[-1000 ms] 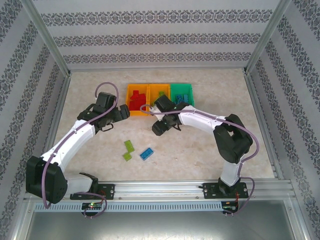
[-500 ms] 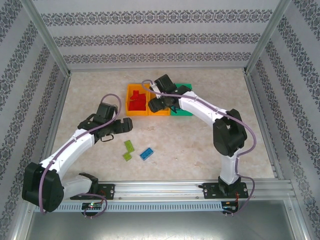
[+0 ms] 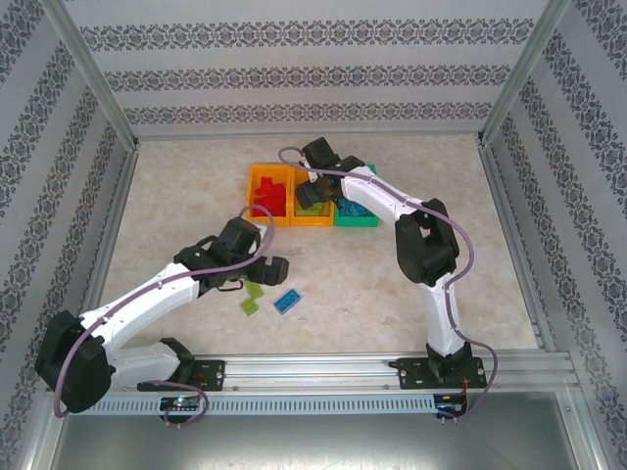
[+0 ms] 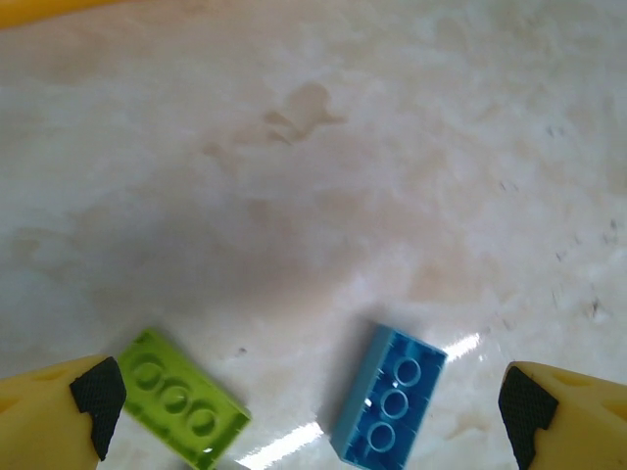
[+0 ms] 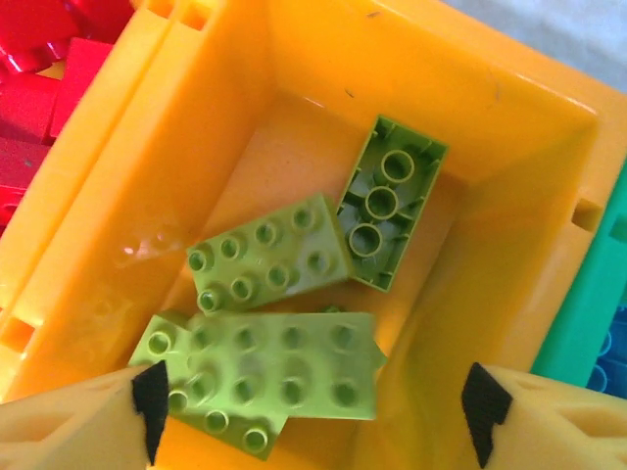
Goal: Sort the legos into containers by color
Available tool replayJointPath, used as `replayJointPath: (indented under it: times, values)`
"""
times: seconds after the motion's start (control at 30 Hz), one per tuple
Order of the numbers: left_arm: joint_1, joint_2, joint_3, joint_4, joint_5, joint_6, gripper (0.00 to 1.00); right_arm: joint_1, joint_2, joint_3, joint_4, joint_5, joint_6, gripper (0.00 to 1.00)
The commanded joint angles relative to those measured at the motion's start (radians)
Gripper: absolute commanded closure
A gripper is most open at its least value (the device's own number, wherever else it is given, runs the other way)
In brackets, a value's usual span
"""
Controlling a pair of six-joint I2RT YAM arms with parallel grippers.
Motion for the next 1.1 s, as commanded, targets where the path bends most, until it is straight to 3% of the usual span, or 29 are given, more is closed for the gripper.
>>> replayJointPath:
  times: [0.0, 0.33, 0.67, 0.8, 1.07]
  values:
    - [-0.065, 0.029, -0.016, -0.033, -0.033, 0.069, 0.00, 0.000, 0.007, 0.024, -0.034, 0.016, 0.021, 0.13]
    - [-0.188, 0.172, -0.004, -0.020, -0.050, 0.119, 0.01, 0.000, -0.159, -0.109, 0.058, -0.047, 0.097, 0.07]
    - [-0.214, 0.368, 0.093, -0.040, -0.074, 0.191, 0.16, -0.106, -0.475, -0.480, 0.193, -0.051, 0.219, 0.02]
    - [-0.218, 0.401, 0.102, -0.033, -0.053, 0.188, 0.24, -0.179, -0.602, -0.636, 0.214, -0.052, 0.243, 0.02]
    - [-0.228, 0.480, 0.144, -0.074, -0.029, 0.202, 0.52, -0.306, -0.774, -0.835, 0.225, -0.076, 0.267, 0.02]
